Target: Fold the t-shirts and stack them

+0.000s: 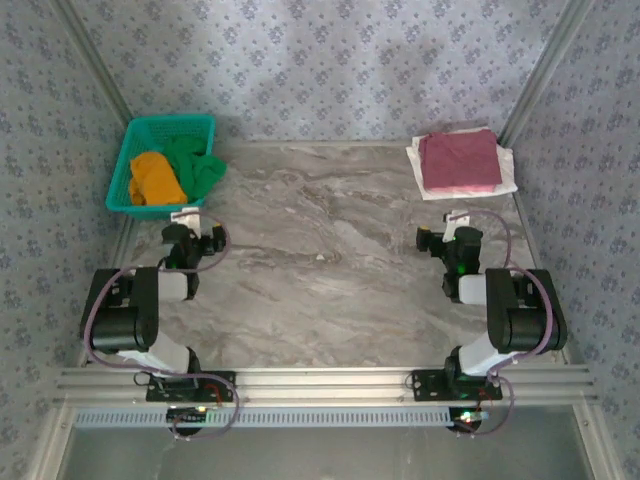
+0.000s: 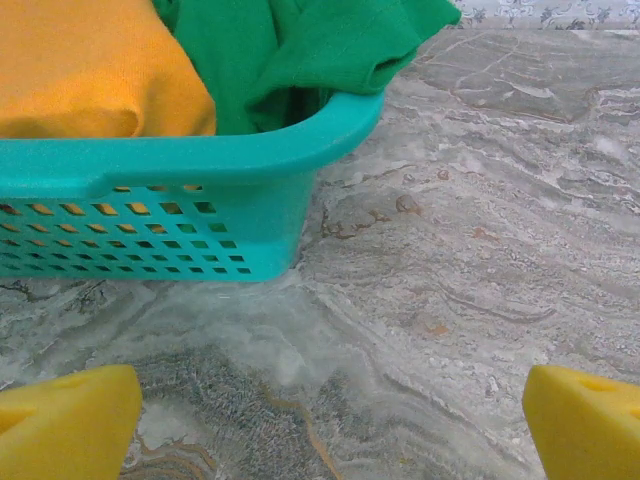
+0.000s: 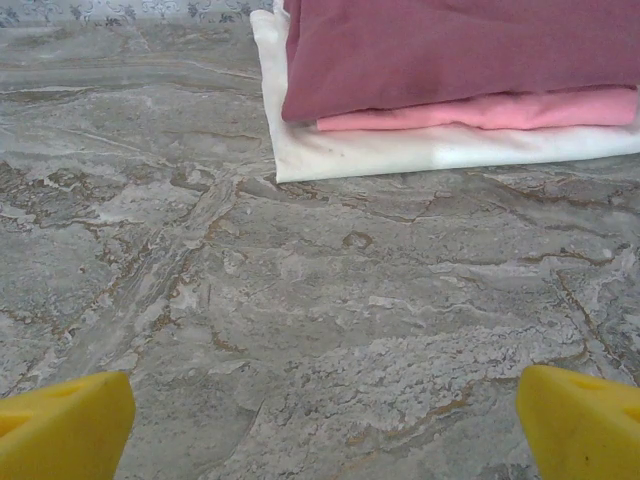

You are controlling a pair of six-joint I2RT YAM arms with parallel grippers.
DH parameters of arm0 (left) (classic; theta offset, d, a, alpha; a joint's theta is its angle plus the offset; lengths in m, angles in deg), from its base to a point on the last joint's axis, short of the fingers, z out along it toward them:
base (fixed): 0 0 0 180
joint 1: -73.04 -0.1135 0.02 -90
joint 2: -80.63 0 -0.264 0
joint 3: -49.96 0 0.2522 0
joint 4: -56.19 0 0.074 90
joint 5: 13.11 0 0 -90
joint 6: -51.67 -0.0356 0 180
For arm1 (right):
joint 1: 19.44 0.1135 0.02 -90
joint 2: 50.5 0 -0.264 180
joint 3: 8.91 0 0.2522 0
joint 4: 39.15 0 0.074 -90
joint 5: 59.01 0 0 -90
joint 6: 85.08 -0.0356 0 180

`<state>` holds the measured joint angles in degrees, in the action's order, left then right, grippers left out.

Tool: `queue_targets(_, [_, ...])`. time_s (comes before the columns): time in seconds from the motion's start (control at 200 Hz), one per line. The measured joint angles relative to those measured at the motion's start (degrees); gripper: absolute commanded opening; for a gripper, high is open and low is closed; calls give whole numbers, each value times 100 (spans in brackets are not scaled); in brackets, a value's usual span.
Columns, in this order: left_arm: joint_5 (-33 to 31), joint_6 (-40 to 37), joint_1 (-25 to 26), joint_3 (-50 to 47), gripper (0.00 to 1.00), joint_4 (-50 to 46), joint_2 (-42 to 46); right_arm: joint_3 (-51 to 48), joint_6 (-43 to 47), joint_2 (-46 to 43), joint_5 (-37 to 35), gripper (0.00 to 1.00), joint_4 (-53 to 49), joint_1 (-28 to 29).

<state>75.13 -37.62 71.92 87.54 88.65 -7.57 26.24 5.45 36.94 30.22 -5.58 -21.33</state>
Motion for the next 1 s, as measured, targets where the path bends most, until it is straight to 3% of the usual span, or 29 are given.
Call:
queue_targets(0.675, [68,-24,39,11,98,-273,111,-2,-7,-181,-190,100,-229,50])
queue_targets(0.824, [46,4,428,7,98,-1320,1440,48,-289,-1572,-415,100,-1405,70])
queue_targets(0.999, [-103,186,824,-529,98,-1421,3794,2,-367,-3532,-461,100,-2085,273])
